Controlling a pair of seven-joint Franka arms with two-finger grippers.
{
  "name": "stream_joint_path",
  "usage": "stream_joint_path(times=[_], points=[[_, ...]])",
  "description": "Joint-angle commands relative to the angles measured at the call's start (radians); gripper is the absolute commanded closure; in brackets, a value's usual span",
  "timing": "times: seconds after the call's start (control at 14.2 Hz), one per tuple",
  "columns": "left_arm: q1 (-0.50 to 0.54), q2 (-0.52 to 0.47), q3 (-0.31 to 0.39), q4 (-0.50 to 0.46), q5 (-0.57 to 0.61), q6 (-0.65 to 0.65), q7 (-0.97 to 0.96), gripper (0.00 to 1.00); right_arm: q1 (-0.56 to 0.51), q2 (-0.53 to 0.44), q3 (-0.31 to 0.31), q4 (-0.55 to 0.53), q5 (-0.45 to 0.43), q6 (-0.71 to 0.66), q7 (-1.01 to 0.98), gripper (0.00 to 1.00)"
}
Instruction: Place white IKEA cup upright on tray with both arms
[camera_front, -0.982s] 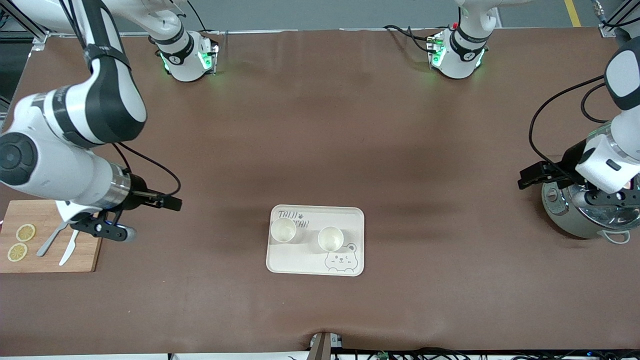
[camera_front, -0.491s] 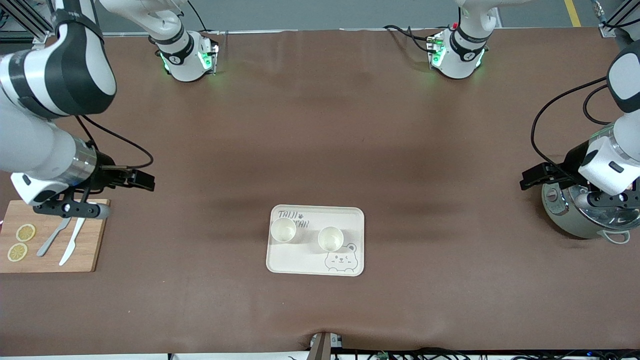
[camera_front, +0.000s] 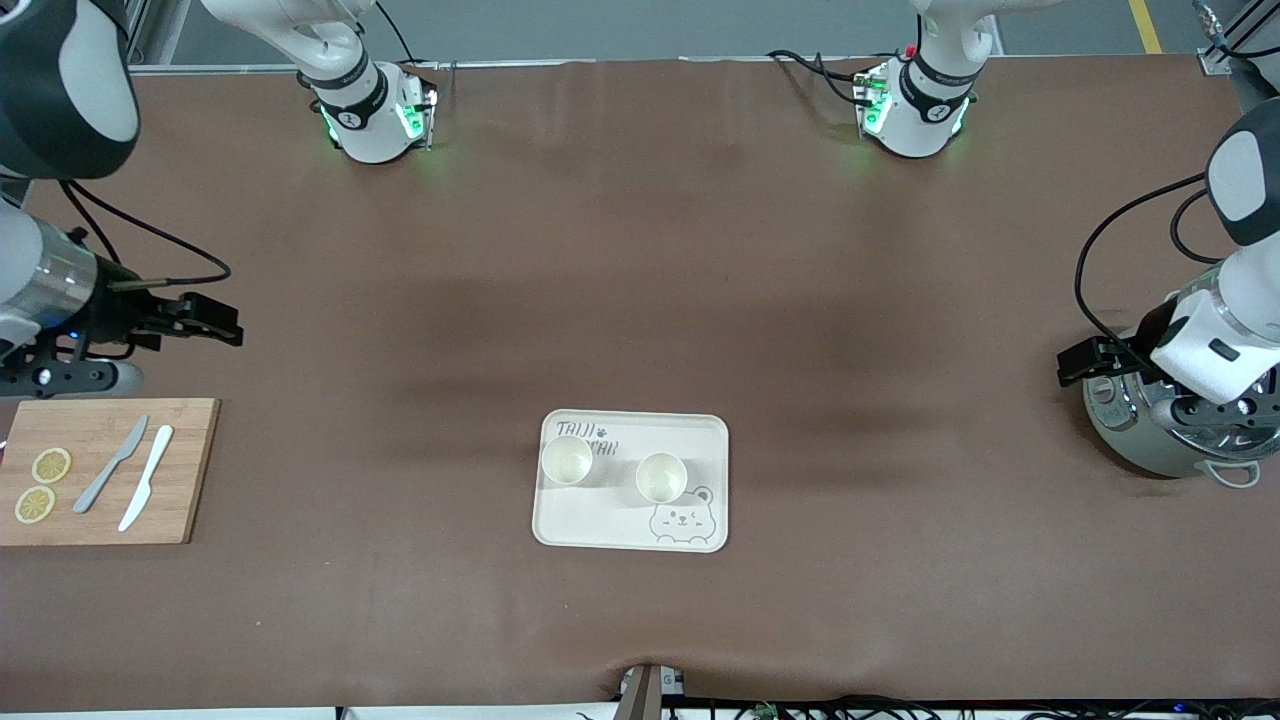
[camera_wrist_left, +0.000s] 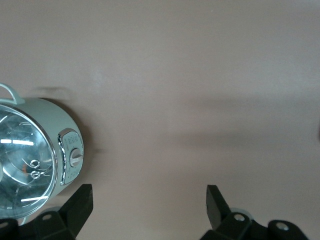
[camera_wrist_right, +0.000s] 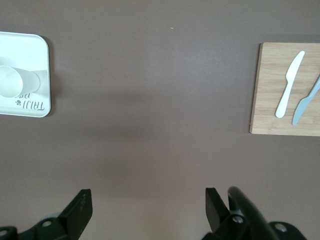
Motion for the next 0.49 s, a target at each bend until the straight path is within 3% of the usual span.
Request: stream_joint_path(times=[0.0, 0.42], points=[[-0.036, 0.003, -0.007, 0.067, 0.024, -0.015, -0.004, 0.0, -0.017, -0.072, 0.02, -0.039, -0.011, -0.011, -0.021, 0.0], [-0.024, -0.076, -0.007, 0.074, -0.022, -0.085, -0.034, 0.0, -0.05, -0.207, 0.018, -0.116, -0.003, -0.02, -0.155, 0.0]])
